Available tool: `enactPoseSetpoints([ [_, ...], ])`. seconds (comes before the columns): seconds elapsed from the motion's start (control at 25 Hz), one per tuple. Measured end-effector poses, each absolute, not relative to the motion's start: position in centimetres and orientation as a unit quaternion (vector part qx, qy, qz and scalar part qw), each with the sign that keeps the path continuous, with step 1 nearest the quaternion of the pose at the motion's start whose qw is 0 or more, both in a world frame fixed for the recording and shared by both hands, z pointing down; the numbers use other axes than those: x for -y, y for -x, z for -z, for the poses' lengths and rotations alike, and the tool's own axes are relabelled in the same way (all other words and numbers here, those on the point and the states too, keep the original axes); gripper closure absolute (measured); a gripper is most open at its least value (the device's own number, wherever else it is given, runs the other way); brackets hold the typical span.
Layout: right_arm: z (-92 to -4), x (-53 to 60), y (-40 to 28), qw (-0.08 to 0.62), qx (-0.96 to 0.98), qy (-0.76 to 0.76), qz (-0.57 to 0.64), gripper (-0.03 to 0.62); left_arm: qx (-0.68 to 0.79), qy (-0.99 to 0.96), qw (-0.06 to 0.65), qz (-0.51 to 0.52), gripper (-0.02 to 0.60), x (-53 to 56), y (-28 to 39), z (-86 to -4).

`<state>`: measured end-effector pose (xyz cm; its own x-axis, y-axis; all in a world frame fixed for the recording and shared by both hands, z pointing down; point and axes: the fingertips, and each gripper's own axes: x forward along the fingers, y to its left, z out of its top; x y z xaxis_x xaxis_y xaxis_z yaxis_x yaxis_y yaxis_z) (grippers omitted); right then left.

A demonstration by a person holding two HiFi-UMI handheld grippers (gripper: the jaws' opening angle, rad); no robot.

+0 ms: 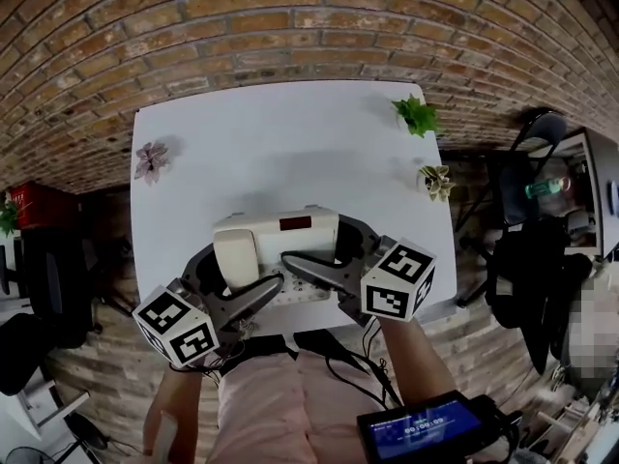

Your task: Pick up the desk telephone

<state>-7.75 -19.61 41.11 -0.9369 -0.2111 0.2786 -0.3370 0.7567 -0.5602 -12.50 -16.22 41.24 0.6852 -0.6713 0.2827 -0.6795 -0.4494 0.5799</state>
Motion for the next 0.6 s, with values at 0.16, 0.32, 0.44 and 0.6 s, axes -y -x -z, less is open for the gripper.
enactPoseSetpoints([
  [0.16, -38.4, 19.6, 7.3, 0.107, 0.935, -0.152, -0.303, 0.237, 0.399, -0.852, 0.338, -0.004, 0.138, 16.2, 12.0, -38.7],
  [0.32, -35.8, 20.0, 6.8, 0.103, 0.939, -0.157, -0.289, 0.238, 0.401, -0.857, 0.322, 0.001, 0.138, 16.7, 11.6, -36.2],
  [0.44, -34.0, 20.4, 6.5, 0.098, 0.942, -0.162, -0.276, 0.24, 0.402, -0.862, 0.309, 0.002, 0.138, 17.2, 11.3, -34.5],
  [0.6, -31.8, 20.8, 6.3, 0.089, 0.946, -0.168, -0.262, 0.247, 0.407, -0.865, 0.294, 0.005, 0.138, 17.6, 11.2, -32.4],
])
